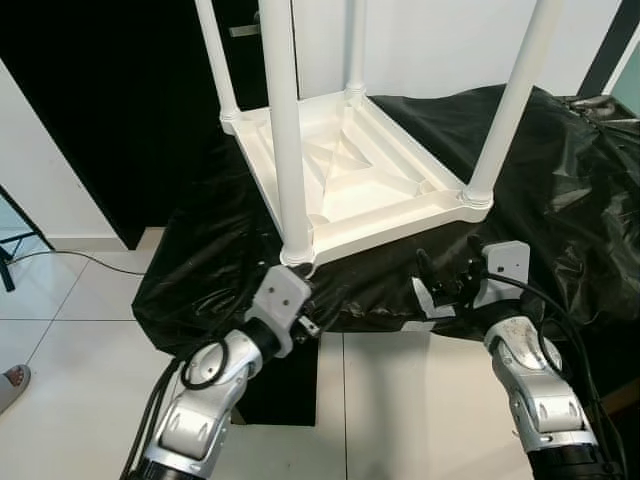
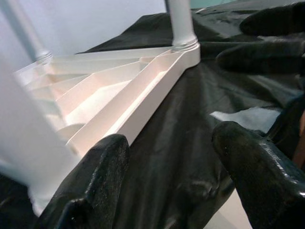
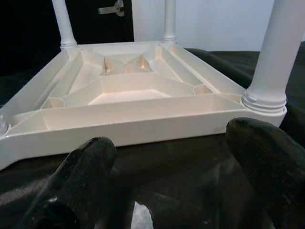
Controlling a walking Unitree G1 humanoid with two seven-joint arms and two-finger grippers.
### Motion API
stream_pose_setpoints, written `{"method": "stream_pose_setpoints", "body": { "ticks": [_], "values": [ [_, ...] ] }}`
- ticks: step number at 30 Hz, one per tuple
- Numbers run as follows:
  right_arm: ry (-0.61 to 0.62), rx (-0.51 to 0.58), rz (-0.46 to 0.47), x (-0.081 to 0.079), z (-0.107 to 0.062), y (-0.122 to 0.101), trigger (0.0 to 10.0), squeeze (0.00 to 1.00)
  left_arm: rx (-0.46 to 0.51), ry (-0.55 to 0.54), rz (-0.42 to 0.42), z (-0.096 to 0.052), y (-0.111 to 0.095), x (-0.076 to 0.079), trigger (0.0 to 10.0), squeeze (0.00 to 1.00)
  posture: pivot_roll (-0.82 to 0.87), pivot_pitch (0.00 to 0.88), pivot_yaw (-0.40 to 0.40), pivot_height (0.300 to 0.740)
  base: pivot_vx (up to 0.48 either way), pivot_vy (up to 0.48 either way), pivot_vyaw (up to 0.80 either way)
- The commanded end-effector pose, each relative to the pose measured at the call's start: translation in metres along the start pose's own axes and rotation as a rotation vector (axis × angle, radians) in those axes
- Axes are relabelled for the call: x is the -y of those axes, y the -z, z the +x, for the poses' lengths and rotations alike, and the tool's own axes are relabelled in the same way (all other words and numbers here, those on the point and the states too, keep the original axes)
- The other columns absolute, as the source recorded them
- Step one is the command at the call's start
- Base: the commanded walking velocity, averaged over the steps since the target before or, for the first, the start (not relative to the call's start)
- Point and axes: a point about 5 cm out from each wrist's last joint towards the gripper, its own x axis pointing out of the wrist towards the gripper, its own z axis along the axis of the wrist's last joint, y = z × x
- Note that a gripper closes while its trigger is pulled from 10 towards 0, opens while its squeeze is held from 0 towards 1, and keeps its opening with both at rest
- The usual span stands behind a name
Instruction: Building children table
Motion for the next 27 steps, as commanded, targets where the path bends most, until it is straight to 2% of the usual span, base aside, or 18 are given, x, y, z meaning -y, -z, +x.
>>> {"method": "stream_pose_setpoints", "body": {
  "ticks": [1, 7, 10, 14, 17, 23, 27],
  "values": [
    [0.008, -0.017, 0.000, -0.002, -0.002, 0.004, 10.0, 0.00, -0.024, 0.074, 0.002, 0.004, 0.003, 0.005, 10.0, 0.00, 0.02, 0.000, 0.044, 0.740, 0.000, 0.000, 0.00],
    [0.018, -0.022, 0.005, -0.003, -0.004, 0.005, 10.0, 0.00, -0.055, 0.073, 0.055, 0.019, 0.003, 0.005, 10.0, 0.00, 0.02, 0.000, 0.051, 0.740, 0.000, 0.000, 0.00],
    [0.024, -0.020, 0.011, -0.003, -0.004, 0.004, 10.0, 0.00, -0.048, 0.030, 0.042, 0.030, -0.002, 0.001, 10.0, 0.00, 0.02, 0.000, 0.054, 0.740, 0.000, 0.000, 0.00],
    [0.026, -0.019, 0.012, -0.003, -0.004, 0.004, 10.0, 0.00, -0.044, -0.006, 0.036, 0.036, -0.005, -0.001, 10.0, 0.00, 0.02, 0.000, 0.056, 0.740, 0.000, 0.000, 0.00],
    [0.030, -0.019, 0.013, -0.003, -0.003, 0.004, 10.0, 0.00, -0.034, -0.045, -0.013, 0.045, -0.010, -0.003, 10.0, 0.00, 0.03, 0.000, 0.057, 0.740, 0.000, 0.000, 0.00],
    [0.023, -0.014, 0.015, -0.005, 0.000, 0.002, 10.0, 0.00, -0.059, -0.142, 0.022, 0.062, -0.015, -0.003, 10.0, 0.00, 0.03, 0.000, 0.054, 0.740, 0.000, 0.000, 0.00],
    [0.012, -0.012, 0.013, -0.006, 0.002, 0.001, 10.0, 0.00, -0.070, -0.168, 0.023, 0.067, -0.016, -0.003, 10.0, 0.00, 0.03, 0.000, 0.051, 0.740, 0.000, 0.000, 0.00]
  ]
}}
